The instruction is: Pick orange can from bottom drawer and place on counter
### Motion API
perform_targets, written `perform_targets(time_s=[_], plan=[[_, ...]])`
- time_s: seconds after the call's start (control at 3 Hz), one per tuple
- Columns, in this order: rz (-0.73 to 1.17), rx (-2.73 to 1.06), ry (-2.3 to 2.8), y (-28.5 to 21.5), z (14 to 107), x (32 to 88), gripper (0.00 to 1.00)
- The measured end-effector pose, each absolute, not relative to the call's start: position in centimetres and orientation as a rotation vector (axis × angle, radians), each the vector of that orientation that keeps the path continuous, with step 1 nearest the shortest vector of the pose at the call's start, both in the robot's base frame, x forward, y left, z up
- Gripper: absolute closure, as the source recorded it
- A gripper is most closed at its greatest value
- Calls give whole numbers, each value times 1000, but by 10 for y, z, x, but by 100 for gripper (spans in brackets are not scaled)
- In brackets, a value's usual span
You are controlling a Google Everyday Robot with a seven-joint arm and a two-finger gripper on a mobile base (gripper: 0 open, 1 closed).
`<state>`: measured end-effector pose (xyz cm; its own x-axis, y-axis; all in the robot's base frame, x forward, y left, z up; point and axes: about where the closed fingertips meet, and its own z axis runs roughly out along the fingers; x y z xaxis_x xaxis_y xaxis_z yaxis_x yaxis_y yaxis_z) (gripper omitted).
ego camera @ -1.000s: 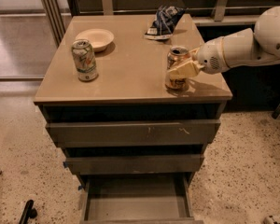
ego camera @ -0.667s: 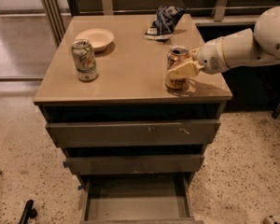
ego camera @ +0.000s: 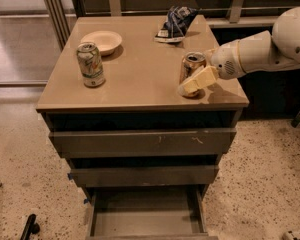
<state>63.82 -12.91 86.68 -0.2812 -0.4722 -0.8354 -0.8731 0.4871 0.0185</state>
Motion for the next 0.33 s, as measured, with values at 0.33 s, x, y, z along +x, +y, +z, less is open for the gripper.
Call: perform_targets(time_s=[0.33], plan=[[624, -1115, 1921, -129, 867, 638, 0]])
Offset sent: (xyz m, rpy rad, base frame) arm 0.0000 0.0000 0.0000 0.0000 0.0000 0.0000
